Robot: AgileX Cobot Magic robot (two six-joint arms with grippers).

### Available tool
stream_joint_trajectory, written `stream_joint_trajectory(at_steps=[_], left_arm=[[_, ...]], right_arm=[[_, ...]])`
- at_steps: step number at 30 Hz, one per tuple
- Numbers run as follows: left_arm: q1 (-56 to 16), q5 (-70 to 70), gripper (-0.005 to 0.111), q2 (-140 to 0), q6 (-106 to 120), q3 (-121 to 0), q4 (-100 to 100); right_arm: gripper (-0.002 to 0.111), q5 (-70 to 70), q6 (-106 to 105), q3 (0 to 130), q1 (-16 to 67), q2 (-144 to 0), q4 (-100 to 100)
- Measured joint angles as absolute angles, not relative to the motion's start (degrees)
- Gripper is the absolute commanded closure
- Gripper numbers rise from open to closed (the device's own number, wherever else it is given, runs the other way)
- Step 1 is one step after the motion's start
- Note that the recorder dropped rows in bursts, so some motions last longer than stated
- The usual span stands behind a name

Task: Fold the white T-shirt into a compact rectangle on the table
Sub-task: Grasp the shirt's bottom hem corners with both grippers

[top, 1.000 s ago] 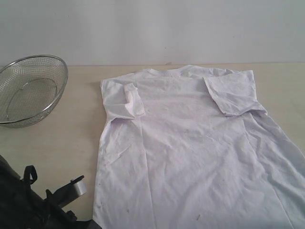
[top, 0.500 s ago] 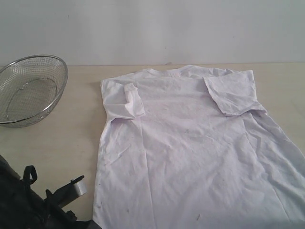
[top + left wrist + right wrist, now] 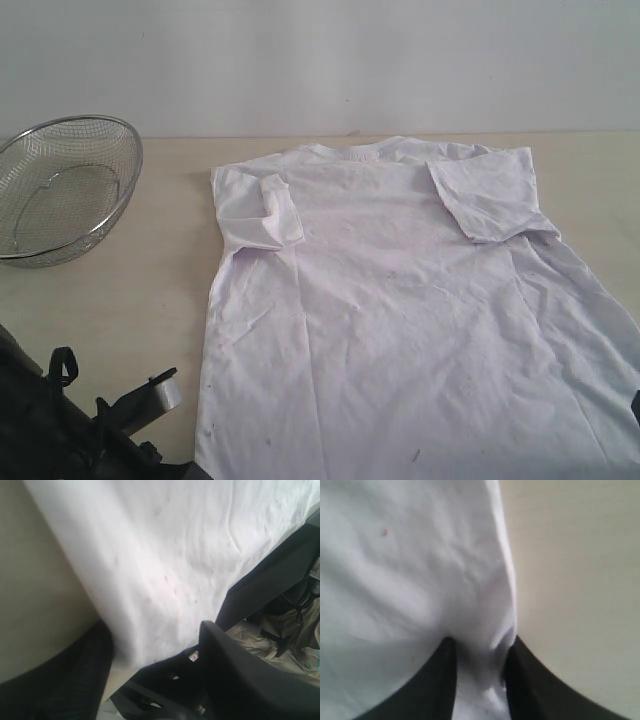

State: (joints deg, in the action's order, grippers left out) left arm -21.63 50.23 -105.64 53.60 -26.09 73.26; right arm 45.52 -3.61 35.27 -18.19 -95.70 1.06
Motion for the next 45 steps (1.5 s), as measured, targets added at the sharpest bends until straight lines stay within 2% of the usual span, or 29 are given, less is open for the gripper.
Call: stream_joint_trajectory(at_steps=[2, 13, 18, 24, 27, 28, 45], left_arm=[[-21.63, 50.23, 0.056, -105.64, 53.6, -26.09, 73.26], [-21.63, 50.11, 0.057, -105.64, 53.6, -26.09, 73.38], [-21.63, 48.62, 0.077, -105.64, 53.85, -26.09, 73.9], [-21.63, 46.63, 0.084, -105.64, 55.32, -26.09, 74.02], [-21.63, 46.08, 0.101, -105.64, 56.48, -26.09, 74.02], [-21.63, 45.7, 0.102, -105.64, 56.98, -26.09, 74.02], [-21.63, 45.85, 0.102, -101.48, 61.57, -26.68, 77.96]], right_arm=[[0.108, 45.99, -4.98, 35.27, -18.19, -95.83, -0.7], [0.108, 47.06, -9.21, 35.17, -18.19, -95.96, -5.82], [0.108, 47.17, -9.57, 35.17, -18.19, -95.96, -6.38], [0.108, 47.24, -9.91, 35.17, -18.19, -95.99, -6.83], [0.108, 47.39, -10.54, 35.17, -18.19, -95.99, -7.9], [0.108, 47.39, -10.84, 35.17, -18.19, -95.99, -8.32], [0.108, 47.76, -23.3, 34.97, -18.19, -95.67, -24.4]])
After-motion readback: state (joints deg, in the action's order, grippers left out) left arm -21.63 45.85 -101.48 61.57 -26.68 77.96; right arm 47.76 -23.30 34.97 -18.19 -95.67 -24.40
